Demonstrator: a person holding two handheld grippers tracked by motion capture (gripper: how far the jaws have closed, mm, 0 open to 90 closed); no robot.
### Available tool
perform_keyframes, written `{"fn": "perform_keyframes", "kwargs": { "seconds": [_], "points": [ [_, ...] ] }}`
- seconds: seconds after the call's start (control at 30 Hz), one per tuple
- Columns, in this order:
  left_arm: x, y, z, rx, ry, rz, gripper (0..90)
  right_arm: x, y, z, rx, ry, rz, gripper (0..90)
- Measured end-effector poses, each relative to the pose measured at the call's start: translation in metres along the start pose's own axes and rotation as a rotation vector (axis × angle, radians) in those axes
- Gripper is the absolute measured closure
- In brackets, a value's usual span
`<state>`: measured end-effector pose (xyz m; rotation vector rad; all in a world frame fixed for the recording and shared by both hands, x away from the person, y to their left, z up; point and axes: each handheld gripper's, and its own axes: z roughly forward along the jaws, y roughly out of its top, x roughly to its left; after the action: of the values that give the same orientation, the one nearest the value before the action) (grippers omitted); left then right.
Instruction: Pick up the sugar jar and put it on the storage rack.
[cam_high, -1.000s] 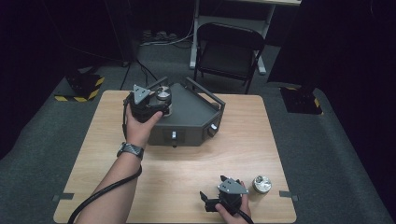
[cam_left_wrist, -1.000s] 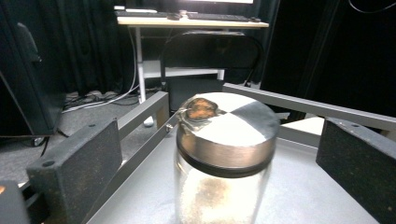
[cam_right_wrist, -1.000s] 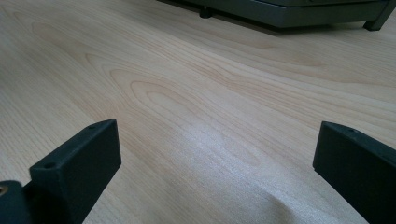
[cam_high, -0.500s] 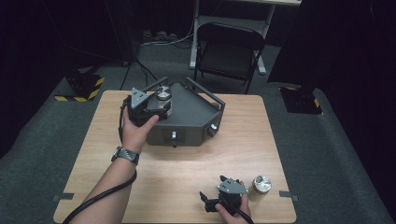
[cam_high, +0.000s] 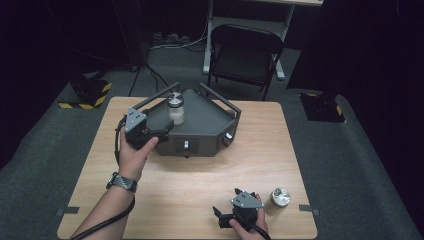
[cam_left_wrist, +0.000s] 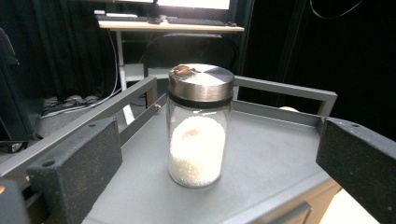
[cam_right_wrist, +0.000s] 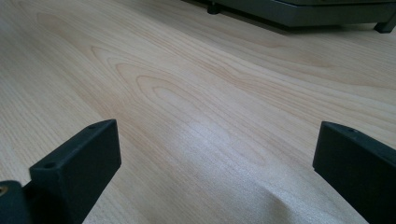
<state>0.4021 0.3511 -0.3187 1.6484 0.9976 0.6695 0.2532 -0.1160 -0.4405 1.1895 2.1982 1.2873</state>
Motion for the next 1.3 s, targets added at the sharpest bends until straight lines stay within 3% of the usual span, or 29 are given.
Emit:
{"fn": "perform_keyframes", "kwargs": {
  "seconds": [0.2,0.37,0.8,0.97,1.3],
  "points": [
    [0.002,-0.011,-0.02,-0.01,-0.022,0.013,0.5,0.001,0.0,0.0,0.0,-0.002,-0.011,1.1],
    [0.004,-0.029,-0.045,-0.008,-0.029,0.014,0.5,0.001,0.002,0.001,0.01,-0.001,-0.015,1.1],
    [-0.004,-0.072,-0.094,0.016,-0.068,0.037,0.5,0.002,0.002,0.001,0.01,-0.005,-0.023,1.1],
    [-0.005,-0.09,-0.112,0.031,-0.096,0.009,0.5,0.003,0.002,0.001,0.01,-0.006,-0.023,1.1],
    [-0.006,-0.126,-0.125,0.165,-0.091,0.031,0.5,0.005,0.002,0.001,0.012,-0.011,-0.029,1.1]
  ]
}}
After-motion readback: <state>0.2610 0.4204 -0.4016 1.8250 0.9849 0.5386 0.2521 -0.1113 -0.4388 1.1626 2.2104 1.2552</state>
